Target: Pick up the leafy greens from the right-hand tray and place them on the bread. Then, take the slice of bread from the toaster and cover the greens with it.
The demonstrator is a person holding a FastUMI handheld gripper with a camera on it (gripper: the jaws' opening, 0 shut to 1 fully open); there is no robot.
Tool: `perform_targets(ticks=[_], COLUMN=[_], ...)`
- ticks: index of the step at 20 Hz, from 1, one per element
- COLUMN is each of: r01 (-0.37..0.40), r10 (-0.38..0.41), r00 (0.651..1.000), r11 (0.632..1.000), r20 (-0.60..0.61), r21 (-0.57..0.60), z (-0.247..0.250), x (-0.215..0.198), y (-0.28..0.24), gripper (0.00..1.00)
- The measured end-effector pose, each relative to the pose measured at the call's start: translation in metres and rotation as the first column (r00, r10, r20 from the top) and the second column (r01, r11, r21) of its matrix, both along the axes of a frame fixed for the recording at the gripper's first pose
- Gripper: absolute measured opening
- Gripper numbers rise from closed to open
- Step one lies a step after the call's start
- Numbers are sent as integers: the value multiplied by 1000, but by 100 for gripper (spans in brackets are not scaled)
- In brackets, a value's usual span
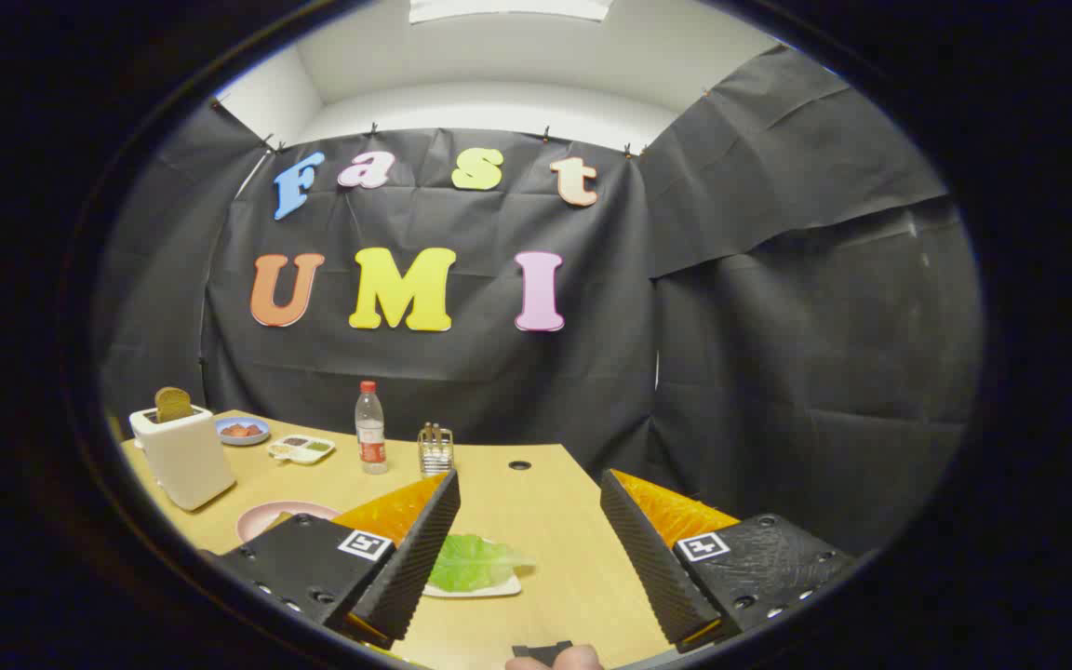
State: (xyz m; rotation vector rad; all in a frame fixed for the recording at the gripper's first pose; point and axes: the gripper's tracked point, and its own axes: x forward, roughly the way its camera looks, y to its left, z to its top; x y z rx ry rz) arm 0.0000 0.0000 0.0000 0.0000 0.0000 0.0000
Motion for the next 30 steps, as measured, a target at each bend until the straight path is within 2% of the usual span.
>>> perform_targets(ticks=[16, 20, 25, 30], r01=[-18, -53, -45, -26], r10=[17, 50, 41, 72], r00=[999, 995, 980, 934], r11=[1000, 998, 999, 991], r20=[-34, -92, -194, -350], r21=[-23, -21, -14, 135], z=[-7, -23, -62, -110], x=[-1, 7, 26, 49], y=[12, 24, 27, 28], gripper=[95, 95, 95, 96])
